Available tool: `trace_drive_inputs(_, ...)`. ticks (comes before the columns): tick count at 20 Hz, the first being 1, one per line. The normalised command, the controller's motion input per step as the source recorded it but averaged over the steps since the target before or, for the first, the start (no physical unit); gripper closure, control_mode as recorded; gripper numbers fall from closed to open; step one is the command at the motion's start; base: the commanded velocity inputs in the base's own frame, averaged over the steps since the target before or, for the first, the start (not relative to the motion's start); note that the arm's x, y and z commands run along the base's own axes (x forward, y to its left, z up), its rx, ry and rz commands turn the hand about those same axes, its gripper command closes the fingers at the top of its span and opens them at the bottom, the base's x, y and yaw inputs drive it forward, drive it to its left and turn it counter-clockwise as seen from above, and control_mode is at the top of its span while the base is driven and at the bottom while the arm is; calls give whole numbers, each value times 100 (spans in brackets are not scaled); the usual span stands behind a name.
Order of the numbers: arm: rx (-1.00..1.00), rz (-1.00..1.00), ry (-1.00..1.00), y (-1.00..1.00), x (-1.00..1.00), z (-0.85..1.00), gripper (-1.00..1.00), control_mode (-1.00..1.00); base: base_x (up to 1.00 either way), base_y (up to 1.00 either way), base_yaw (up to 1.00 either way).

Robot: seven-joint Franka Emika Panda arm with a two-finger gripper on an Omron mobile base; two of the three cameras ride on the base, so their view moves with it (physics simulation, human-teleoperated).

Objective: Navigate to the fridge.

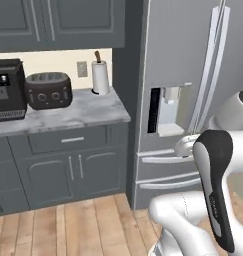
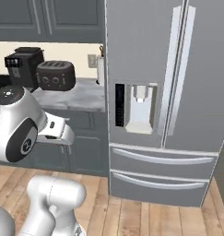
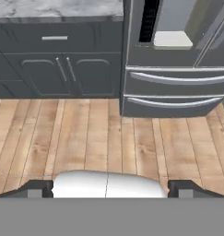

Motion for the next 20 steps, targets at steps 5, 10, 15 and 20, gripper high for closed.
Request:
trace_drive_inputs(5, 0, 0, 0, 0, 0, 0, -100, 100, 35, -100, 16)
trace_drive_inputs(10, 0, 0, 0, 0, 0, 0, -100, 100, 73, -100, 12)
trace_drive_inputs(15, 0, 0, 0, 0, 0, 0, -100, 100, 96, -94, 2)
trace_drive_inputs(20, 0, 0, 0, 0, 0, 0, -100, 100, 100, -18, -1)
